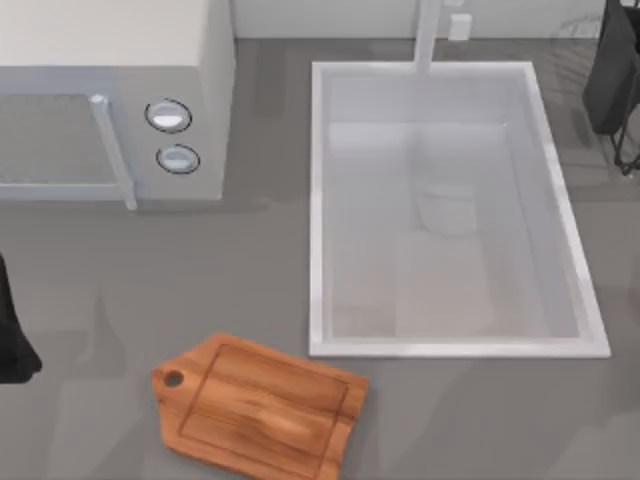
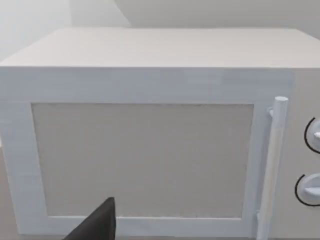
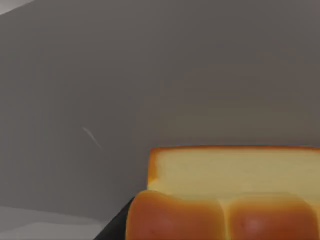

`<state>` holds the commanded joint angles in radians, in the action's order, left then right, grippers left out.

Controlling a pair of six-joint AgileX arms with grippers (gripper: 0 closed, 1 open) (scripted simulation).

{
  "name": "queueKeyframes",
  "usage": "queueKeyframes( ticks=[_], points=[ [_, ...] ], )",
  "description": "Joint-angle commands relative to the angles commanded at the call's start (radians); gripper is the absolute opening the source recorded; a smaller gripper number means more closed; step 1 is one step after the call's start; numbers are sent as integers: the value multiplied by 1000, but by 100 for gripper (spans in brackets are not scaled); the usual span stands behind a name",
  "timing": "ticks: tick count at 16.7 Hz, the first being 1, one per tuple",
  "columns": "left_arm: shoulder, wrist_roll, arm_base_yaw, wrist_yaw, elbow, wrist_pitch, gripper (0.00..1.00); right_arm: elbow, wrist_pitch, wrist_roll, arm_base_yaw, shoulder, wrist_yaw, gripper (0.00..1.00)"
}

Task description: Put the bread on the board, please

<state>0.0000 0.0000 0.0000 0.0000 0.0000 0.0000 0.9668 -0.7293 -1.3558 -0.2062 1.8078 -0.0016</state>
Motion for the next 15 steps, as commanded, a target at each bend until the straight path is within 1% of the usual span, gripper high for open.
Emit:
queueKeyframes(
  ticks=[2, 4, 10, 12, 15],
  points=[
    [0, 0, 0, 0, 0, 0, 100, 12, -16, 0, -2, -4, 0, 0],
    [0, 0, 0, 0, 0, 0, 100, 50, -75, -2, -4, -22, 0, 0],
    [0, 0, 0, 0, 0, 0, 100, 215, -357, -8, -3, -123, 0, 0],
    [0, 0, 0, 0, 0, 0, 100, 248, -399, -6, -3, -148, 0, 0],
    [0, 0, 0, 0, 0, 0, 100, 252, -404, -6, -3, -152, 0, 0]
  ],
)
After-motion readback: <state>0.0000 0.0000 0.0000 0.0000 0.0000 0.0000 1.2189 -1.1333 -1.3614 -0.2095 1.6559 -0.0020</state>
